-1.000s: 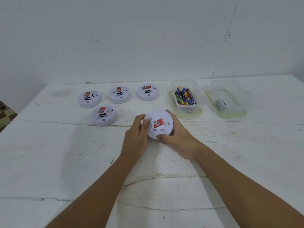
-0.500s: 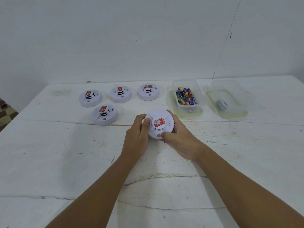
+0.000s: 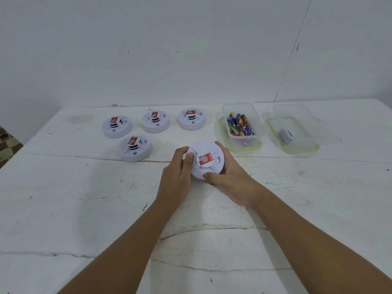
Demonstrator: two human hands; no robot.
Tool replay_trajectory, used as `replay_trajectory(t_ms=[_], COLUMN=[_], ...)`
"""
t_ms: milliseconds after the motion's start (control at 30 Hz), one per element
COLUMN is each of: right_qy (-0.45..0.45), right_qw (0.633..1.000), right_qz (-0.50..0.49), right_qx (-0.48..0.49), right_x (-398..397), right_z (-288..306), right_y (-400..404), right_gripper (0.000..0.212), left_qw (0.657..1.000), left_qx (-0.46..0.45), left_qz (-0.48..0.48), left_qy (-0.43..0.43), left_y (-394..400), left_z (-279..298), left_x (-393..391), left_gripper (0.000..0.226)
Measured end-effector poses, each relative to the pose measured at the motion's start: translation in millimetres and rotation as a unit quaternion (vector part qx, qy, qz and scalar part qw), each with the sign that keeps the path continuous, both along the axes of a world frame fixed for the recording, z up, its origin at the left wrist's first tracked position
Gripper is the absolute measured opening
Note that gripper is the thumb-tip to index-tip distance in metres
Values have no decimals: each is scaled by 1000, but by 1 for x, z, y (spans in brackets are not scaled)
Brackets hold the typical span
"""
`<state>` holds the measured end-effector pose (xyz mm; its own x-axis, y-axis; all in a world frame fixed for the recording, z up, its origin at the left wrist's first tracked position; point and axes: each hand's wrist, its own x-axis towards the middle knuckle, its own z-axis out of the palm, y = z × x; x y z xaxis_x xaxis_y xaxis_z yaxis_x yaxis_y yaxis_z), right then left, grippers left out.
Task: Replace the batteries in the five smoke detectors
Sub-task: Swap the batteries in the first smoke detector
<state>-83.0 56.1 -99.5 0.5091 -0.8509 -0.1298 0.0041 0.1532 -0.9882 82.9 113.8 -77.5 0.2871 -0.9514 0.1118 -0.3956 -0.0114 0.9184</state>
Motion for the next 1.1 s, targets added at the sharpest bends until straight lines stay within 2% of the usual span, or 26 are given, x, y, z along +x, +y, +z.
replay_trajectory(t_ms=[533, 1100], right_qy=[11, 9], right_qw=[1000, 1000], right_qz=[5, 6], right_qx=[-21, -21], right_x=[-3, -3], right_z=[4, 7], right_y=[2, 4], right_gripper=[94, 93], left_qw=[1000, 1000], left_qx=[1, 6], left_qz=[1, 4], left_qy=[-3, -17], left_y=[2, 1], left_z=[2, 1], left_x=[-1, 0], left_gripper=[34, 32])
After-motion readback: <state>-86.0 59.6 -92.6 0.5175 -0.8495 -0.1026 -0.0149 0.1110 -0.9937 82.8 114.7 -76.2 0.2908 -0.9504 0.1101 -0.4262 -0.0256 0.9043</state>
